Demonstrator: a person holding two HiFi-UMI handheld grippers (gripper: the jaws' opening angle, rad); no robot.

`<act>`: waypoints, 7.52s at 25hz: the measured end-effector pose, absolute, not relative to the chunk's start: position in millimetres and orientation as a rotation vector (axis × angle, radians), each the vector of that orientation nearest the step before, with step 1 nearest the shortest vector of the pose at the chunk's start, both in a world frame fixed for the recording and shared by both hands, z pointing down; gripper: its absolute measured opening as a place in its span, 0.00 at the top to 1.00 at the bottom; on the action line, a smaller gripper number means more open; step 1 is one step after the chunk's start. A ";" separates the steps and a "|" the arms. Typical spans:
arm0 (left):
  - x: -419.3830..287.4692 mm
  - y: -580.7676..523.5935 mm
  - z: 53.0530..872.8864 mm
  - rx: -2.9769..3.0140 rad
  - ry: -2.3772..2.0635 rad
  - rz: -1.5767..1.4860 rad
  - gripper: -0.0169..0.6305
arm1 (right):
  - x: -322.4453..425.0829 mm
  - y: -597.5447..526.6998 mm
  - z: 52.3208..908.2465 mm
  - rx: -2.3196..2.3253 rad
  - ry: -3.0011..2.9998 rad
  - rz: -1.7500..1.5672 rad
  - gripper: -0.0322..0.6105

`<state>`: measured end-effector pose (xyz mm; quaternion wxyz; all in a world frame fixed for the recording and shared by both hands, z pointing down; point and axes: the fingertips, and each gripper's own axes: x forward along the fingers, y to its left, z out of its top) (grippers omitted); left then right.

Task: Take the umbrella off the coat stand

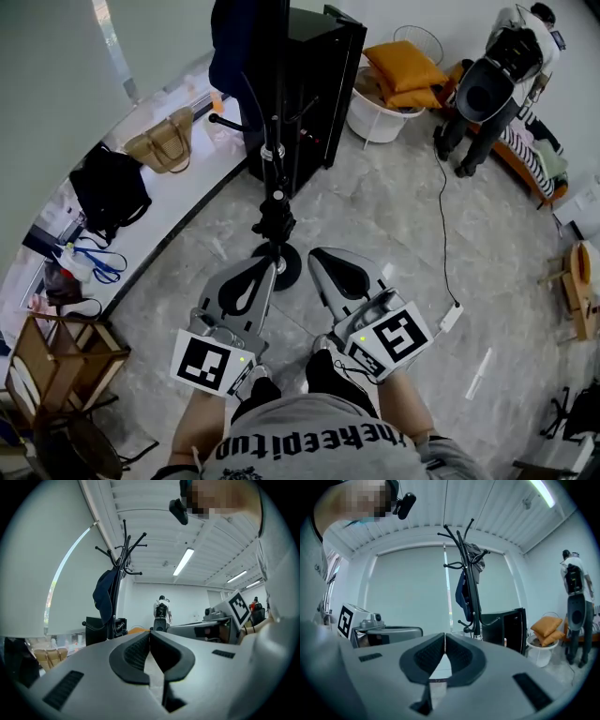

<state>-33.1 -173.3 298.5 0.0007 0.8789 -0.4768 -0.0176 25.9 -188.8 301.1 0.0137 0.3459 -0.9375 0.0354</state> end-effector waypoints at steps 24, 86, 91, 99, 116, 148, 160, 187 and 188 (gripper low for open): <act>-23.7 -209.0 308.1 2.409 -1.982 -0.085 0.95 | 21.7 -263.1 327.9 0.518 -2.983 0.134 0.87; -59.9 -215.9 368.4 2.198 -2.039 0.029 0.95 | -57.5 -359.3 462.8 0.520 -2.783 0.240 0.57; -63.3 -212.8 371.8 2.186 -2.047 0.033 0.95 | -59.5 -366.6 464.8 0.555 -2.792 0.199 0.57; -68.7 -209.2 375.4 2.162 -2.059 0.026 0.95 | -63.3 -375.7 467.1 0.606 -2.779 0.185 0.57; -72.4 -208.4 377.2 2.148 -2.070 0.047 0.95 | -68.6 -364.4 454.9 0.555 -2.811 0.129 0.63; -60.7 -207.9 344.6 2.388 -1.904 0.011 0.95 | -47.2 -302.8 358.3 0.662 -2.959 0.063 0.63; -66.7 -204.0 337.3 2.494 -1.786 -0.003 0.95 | -43.6 -282.2 342.7 0.794 -2.943 0.023 0.63; -46.6 -220.5 305.1 2.781 -1.476 -0.037 0.95 | 13.4 -257.7 299.0 1.260 -2.829 -0.012 0.63; -43.7 -222.0 303.8 2.791 -1.463 -0.041 0.95 | 18.3 -256.8 297.3 1.282 -2.821 -0.017 0.63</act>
